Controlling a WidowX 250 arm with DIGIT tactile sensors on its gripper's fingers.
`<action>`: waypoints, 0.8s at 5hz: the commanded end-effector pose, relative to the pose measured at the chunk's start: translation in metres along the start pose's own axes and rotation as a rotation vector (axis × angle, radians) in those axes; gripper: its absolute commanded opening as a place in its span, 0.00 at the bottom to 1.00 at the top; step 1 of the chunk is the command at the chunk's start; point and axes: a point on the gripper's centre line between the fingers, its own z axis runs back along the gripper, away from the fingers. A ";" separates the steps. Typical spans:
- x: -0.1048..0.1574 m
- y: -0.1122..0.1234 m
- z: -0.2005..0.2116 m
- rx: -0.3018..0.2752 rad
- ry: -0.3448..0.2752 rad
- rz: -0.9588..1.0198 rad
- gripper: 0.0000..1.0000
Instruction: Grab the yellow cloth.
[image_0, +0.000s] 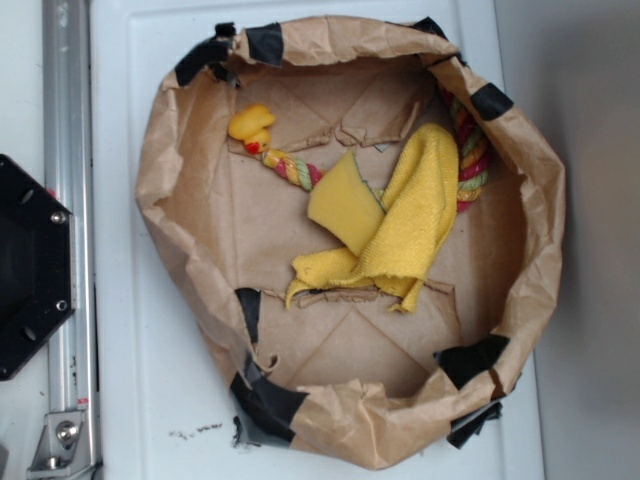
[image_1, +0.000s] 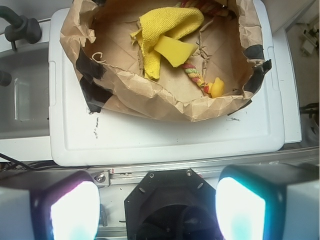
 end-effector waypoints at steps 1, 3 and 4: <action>0.000 0.000 0.000 0.000 0.000 0.000 1.00; 0.094 0.002 -0.059 0.072 -0.007 0.010 1.00; 0.124 0.010 -0.087 0.069 0.031 0.013 1.00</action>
